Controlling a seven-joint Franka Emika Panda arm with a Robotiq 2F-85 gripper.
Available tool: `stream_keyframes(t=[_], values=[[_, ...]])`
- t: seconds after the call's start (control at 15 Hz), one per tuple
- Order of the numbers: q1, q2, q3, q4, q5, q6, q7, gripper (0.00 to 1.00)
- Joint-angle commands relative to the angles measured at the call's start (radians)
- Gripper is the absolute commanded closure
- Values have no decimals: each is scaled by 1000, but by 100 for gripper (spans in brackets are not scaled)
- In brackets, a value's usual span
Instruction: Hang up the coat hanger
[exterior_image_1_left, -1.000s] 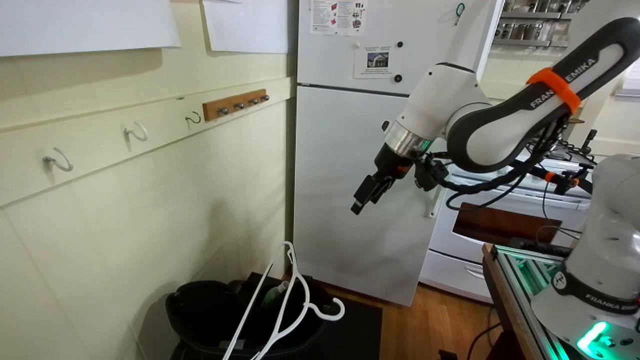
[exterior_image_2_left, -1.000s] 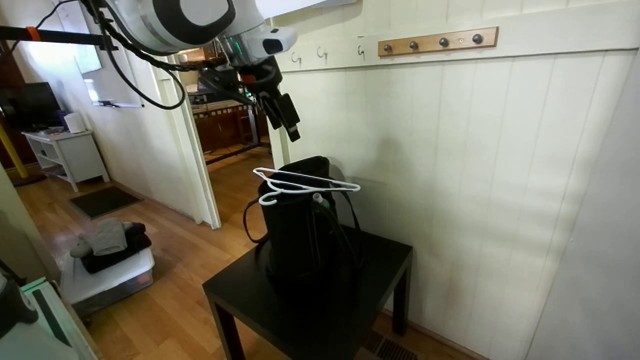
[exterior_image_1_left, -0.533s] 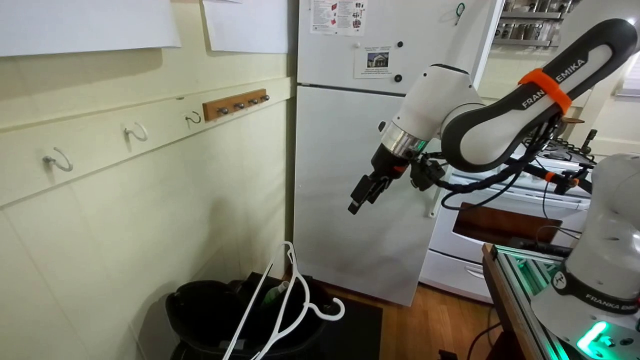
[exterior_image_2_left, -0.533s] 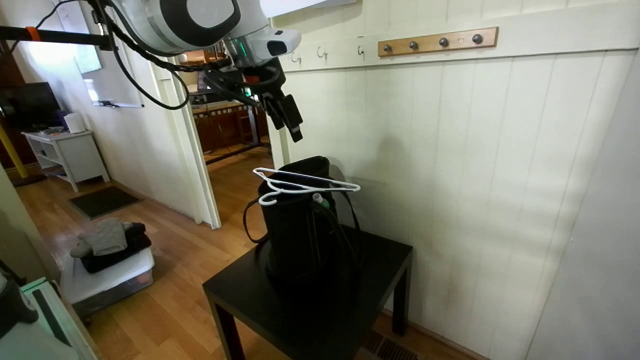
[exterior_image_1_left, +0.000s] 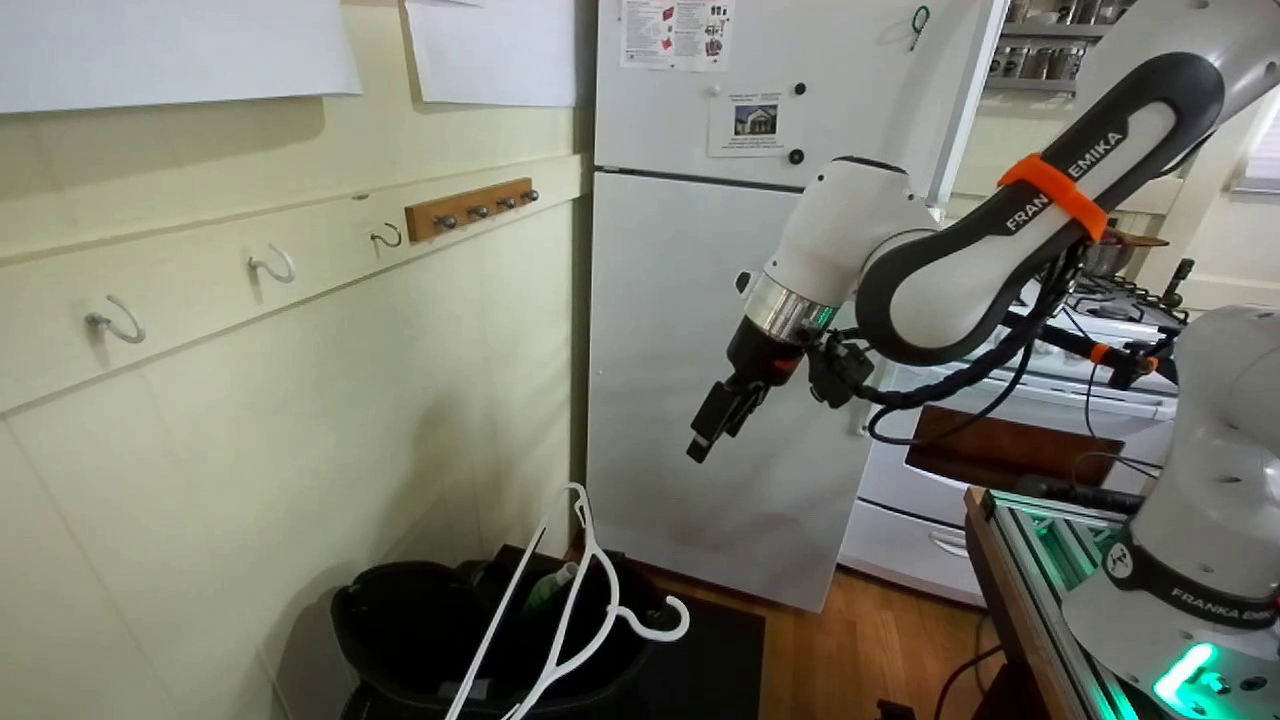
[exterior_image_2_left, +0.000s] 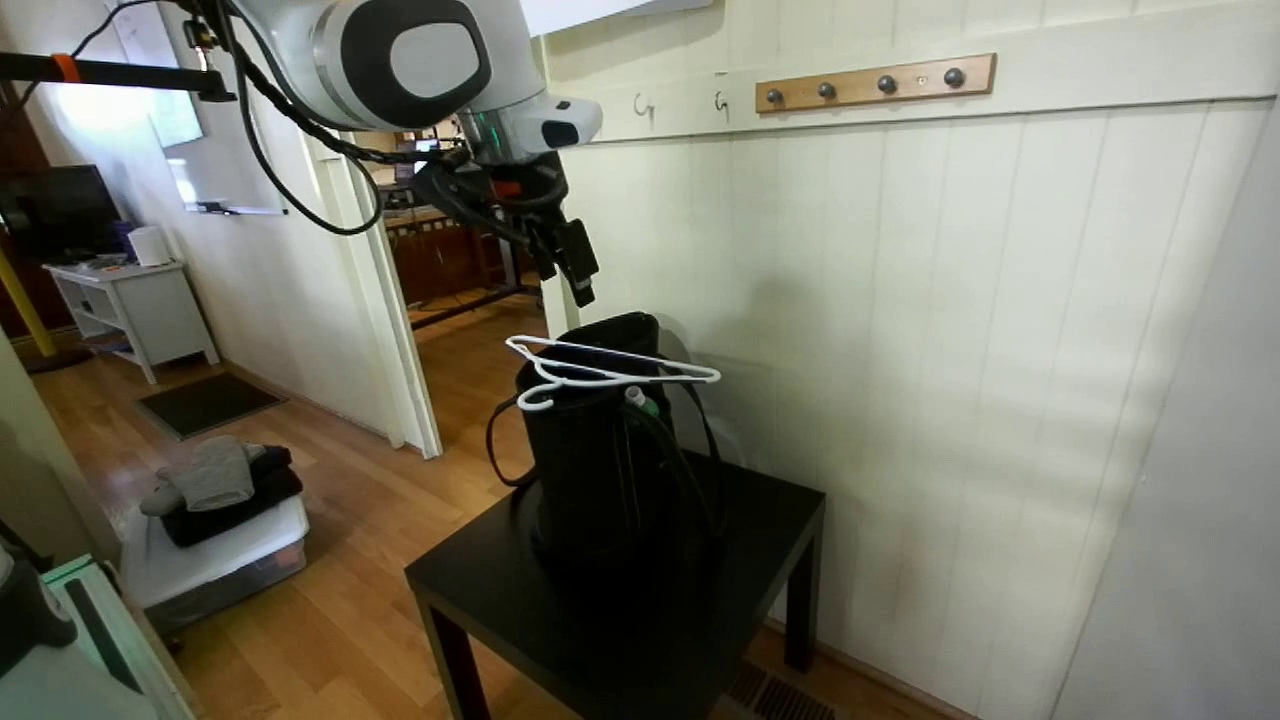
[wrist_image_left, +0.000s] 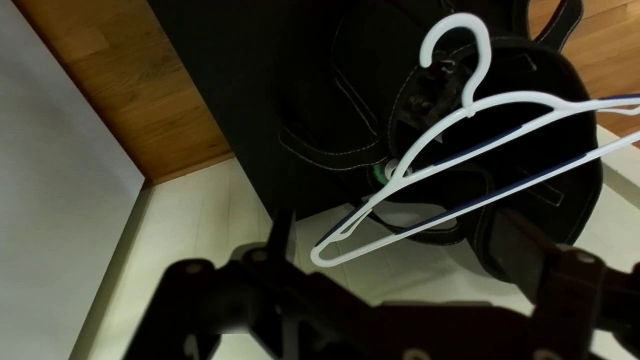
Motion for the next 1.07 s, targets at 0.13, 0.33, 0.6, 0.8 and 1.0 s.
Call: stream_keyframes(t=[0.13,0.33,0.6,0.8,1.0], values=[[62,146,-6,92,86,-12,-97,0],[59,223,1,137,105,2,-127,0],[33,318,-8,213,114,27,-101,0],[8,387,-18,274,128,44,-88,0],[-13,458,-32,341,123,45,-76,0]])
